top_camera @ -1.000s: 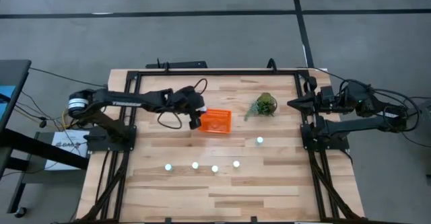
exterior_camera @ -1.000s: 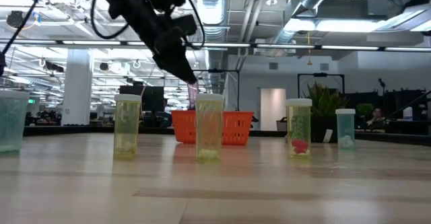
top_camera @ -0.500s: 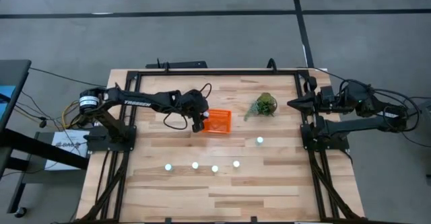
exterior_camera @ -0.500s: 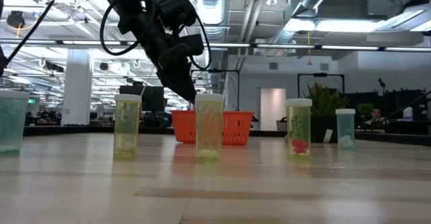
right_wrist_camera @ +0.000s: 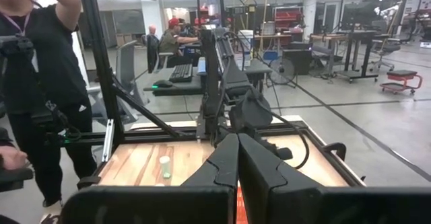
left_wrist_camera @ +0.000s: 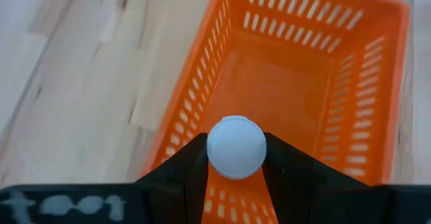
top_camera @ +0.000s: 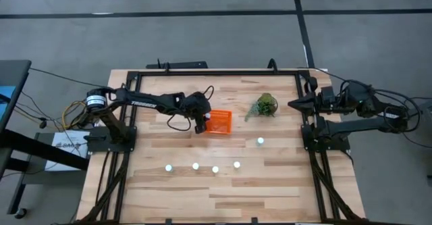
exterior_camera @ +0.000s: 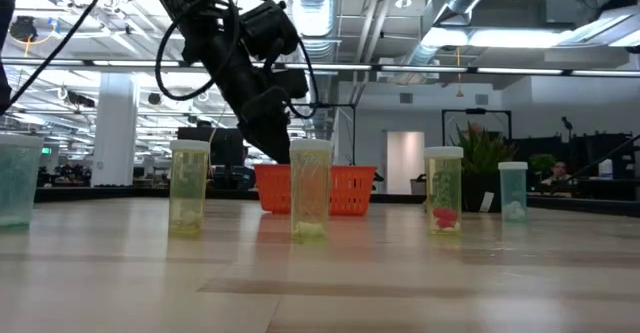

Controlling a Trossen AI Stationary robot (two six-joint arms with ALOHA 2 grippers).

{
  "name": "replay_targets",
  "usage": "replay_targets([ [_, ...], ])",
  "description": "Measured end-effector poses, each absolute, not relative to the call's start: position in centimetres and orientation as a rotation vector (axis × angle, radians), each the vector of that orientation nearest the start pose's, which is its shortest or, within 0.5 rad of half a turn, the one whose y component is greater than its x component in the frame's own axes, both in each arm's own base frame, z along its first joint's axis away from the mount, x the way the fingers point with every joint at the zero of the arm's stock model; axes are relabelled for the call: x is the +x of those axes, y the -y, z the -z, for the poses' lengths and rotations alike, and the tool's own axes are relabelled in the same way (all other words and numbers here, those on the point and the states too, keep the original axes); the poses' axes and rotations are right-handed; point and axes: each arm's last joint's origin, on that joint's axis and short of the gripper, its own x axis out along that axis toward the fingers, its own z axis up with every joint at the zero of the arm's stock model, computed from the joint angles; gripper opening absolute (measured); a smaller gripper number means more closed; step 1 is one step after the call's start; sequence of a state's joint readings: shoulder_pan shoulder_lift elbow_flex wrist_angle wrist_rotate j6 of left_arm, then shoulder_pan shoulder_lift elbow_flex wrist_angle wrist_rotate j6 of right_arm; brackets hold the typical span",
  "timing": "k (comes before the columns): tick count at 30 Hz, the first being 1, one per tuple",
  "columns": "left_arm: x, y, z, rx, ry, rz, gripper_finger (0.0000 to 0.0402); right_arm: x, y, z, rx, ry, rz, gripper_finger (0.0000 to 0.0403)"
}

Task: Pick and place pill bottles into a basket
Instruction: Put the purple pill bottle into the orange bin, then put the left blue pill bottle into the orange bin

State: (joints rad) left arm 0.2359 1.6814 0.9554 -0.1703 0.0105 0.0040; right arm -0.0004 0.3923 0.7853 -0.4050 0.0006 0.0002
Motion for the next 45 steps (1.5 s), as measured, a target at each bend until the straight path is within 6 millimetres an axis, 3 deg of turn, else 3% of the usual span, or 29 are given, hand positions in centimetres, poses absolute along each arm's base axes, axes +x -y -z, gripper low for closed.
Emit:
replay_targets([
  [16,32.4,-7.8,-17.1,-0.099,-0.894,-0.212,0.0118,7.6,0.0,-35.1,0.0,-0.026,0.001,0.0],
  [28,32.4,-7.7,-17.1,-0.099,-0.893,-0.196,0.0178,7.6,0.0,-35.1,0.0,-0.026,0.001,0.0],
  [31,32.1,-7.4,-18.4,-0.101,-0.859,-0.166,0.0184,7.6,0.0,-35.1,0.0,-0.026,0.001,0.0],
  [36,29.9,-5.4,-23.1,-0.046,-0.783,-0.175,0.018,7.6,0.0,-35.1,0.0,-0.026,0.001,0.0],
  [40,26.7,-2.2,-26.8,-0.041,-0.745,-0.143,0.0175,7.6,0.0,-35.1,0.0,-0.026,0.001,0.0],
  [45,23.4,3.0,-28.1,-0.098,-0.82,-0.069,0.0174,7.6,0.0,-35.1,0.0,-0.026,0.001,0.0],
])
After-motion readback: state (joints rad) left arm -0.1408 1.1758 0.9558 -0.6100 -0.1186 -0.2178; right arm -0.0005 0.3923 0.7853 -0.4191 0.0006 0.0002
